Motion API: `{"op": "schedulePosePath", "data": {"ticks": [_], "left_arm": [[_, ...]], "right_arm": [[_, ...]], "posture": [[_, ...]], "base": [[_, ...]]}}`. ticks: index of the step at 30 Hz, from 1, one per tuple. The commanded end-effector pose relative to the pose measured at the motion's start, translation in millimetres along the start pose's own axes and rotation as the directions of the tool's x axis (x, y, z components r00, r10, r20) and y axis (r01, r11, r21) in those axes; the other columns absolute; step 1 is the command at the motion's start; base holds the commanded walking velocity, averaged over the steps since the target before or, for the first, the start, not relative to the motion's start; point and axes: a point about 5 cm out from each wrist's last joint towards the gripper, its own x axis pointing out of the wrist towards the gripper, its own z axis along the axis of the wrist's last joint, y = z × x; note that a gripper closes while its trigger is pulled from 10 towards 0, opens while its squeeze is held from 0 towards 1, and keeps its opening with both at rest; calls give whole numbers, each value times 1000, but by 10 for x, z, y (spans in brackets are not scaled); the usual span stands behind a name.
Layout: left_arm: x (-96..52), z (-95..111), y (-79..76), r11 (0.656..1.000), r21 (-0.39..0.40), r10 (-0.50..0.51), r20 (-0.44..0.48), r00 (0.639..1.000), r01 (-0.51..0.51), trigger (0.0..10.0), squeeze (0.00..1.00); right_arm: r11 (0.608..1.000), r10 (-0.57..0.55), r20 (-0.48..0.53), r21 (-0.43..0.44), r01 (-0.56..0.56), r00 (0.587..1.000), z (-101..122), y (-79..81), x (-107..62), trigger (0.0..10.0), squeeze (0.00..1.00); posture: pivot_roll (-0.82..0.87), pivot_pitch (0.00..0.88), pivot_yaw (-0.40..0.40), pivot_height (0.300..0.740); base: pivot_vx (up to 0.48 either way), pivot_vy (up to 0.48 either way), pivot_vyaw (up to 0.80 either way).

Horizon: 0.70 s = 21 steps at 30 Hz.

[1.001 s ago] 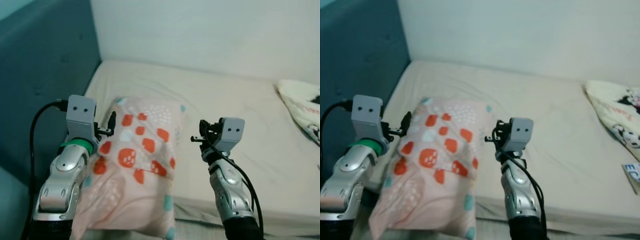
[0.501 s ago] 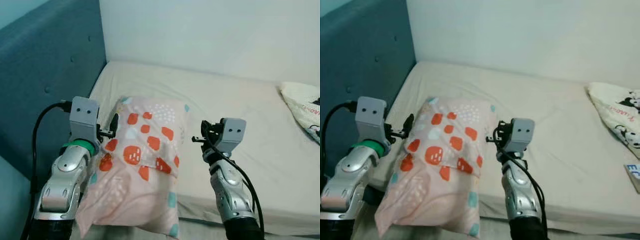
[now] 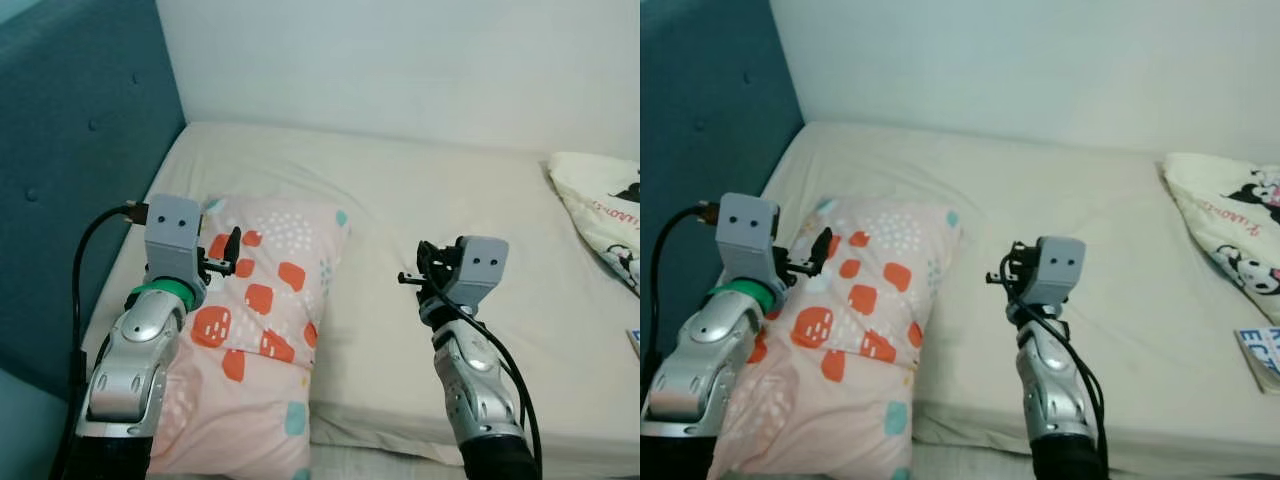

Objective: Clean up the room

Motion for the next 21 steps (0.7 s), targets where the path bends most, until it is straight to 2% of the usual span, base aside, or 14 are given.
{"op": "schedulePosePath", "data": {"ticks": [1, 7, 8, 10, 12, 13, 15, 21], "left_arm": [[-24, -55, 41, 1000, 8, 9, -21, 1000, -9, 10000, 0], [-97, -158, 4, 996, 46, -70, -54, 996, 73, 10000, 0], [-138, -202, -18, 988, 82, -125, -65, 990, 130, 10000, 0], [-138, -202, -18, 988, 82, -125, -65, 990, 130, 10000, 0], [-271, -295, -35, 954, 156, -243, -96, 965, 256, 10000, 0], [-271, -295, -35, 954, 156, -243, -96, 965, 256, 10000, 0], [-427, -390, 17, 931, 155, -307, -155, 939, 330, 10000, 0], [-601, -518, 96, 910, 148, -348, -238, 907, 388, 10000, 0]], "right_arm": [[1000, -6, -10, 0, 6, 1000, -32, -4, -26, 10000, 0], [1000, -1, -19, 4, 1, 1000, -55, 5, -41, 10000, 0], [1000, 1, -33, 3, -1, 999, -77, 10, -52, 10000, 0], [1000, 1, -33, 3, -1, 999, -77, 10, -52, 10000, 0], [1000, 0, -56, 1, 0, 998, -130, 6, -90, 10000, 0], [1000, 0, -56, 1, 0, 998, -130, 6, -90, 10000, 0], [1000, 2, -70, -3, -2, 998, -163, -16, -123, 10000, 0], [999, 26, -85, -22, -28, 996, -182, -42, -148, 10000, 0]], "posture": [[35, 90, 22, 740], [35, 90, 22, 740], [37, 92, 22, 735], [37, 92, 22, 735], [39, 95, 22, 725], [39, 95, 22, 725], [42, 101, 20, 716], [44, 108, 14, 701]], "base": [[0, 0, 0], [0, 0, 0], [0, 0, 0], [0, 0, 0], [0, 0, 0], [0, 0, 0], [0, 0, 0], [0, 0, 0]]}}
